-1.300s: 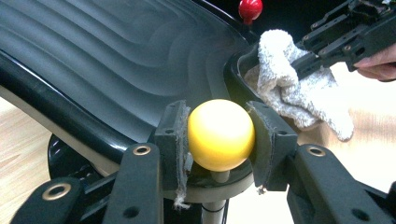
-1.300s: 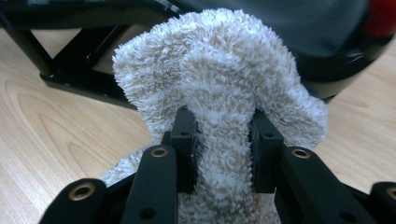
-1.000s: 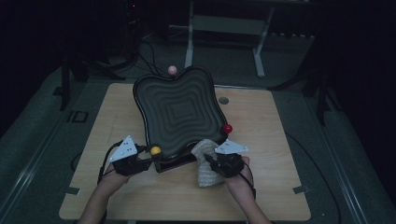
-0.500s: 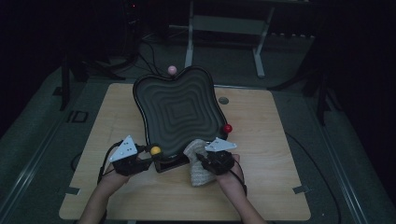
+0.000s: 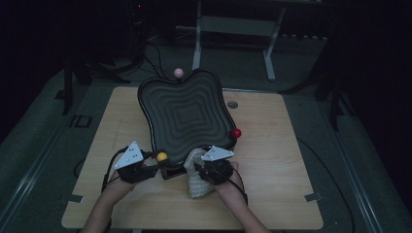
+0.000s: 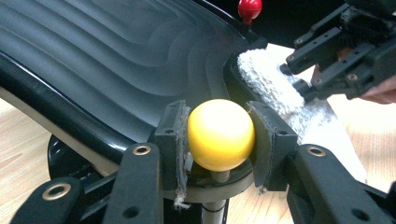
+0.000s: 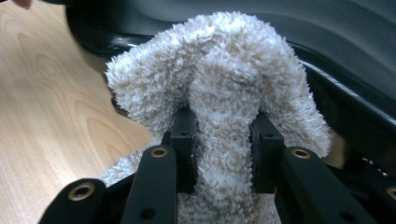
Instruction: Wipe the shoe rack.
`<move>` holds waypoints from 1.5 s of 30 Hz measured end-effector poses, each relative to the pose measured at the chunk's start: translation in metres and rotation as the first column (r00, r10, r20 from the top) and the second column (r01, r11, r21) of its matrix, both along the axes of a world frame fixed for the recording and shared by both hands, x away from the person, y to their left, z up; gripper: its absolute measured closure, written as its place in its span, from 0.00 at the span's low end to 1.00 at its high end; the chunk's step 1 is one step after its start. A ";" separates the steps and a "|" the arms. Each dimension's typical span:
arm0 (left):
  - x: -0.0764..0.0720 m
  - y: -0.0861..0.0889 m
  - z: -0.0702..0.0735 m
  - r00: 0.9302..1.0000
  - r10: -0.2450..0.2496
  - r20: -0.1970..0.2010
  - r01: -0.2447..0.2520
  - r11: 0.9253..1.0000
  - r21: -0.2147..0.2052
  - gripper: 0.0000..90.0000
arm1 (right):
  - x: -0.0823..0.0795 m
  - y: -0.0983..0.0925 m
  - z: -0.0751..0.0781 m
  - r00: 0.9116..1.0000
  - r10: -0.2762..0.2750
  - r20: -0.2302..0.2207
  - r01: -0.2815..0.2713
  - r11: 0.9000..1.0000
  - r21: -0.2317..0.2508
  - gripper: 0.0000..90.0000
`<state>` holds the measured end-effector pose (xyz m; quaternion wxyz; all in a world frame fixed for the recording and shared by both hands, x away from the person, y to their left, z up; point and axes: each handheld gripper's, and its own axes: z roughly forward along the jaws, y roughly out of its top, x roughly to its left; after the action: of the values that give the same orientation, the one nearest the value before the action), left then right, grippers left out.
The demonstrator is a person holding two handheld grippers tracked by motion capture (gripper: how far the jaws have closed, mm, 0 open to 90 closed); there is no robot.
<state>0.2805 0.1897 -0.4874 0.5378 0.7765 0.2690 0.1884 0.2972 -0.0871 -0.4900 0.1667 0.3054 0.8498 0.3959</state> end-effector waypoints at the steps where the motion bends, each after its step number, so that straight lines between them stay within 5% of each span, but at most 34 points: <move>1: 0.000 0.000 0.000 1.000 0.000 0.000 0.000 1.000 0.000 0.66 | 0.000 0.000 0.000 1.000 0.000 0.000 0.000 1.000 0.000 0.76; 24: -0.002 -0.002 -0.001 1.000 0.018 0.008 -0.018 1.000 -0.001 0.66 | -0.039 0.039 -0.014 0.985 0.171 -0.016 -0.172 0.985 -0.034 0.76; 28: -0.002 -0.001 -0.001 1.000 0.017 0.006 -0.017 1.000 -0.003 0.66 | -0.033 0.023 -0.027 0.991 0.129 -0.027 -0.130 0.989 -0.068 0.77; 34: -0.001 0.000 -0.001 1.000 0.012 0.001 -0.012 1.000 -0.013 0.66 | -0.008 -0.013 -0.031 1.000 -0.015 -0.009 0.014 0.997 -0.078 0.77; 45: 0.000 0.001 -0.001 1.000 0.003 -0.002 -0.003 1.000 -0.016 0.66 | 0.036 -0.040 -0.032 0.979 -0.189 0.082 0.200 0.968 -0.154 0.77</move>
<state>0.2806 0.1903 -0.4885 0.5436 0.7719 0.2719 0.1863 0.3331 -0.1267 -0.5221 0.2571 0.3594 0.8391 0.3173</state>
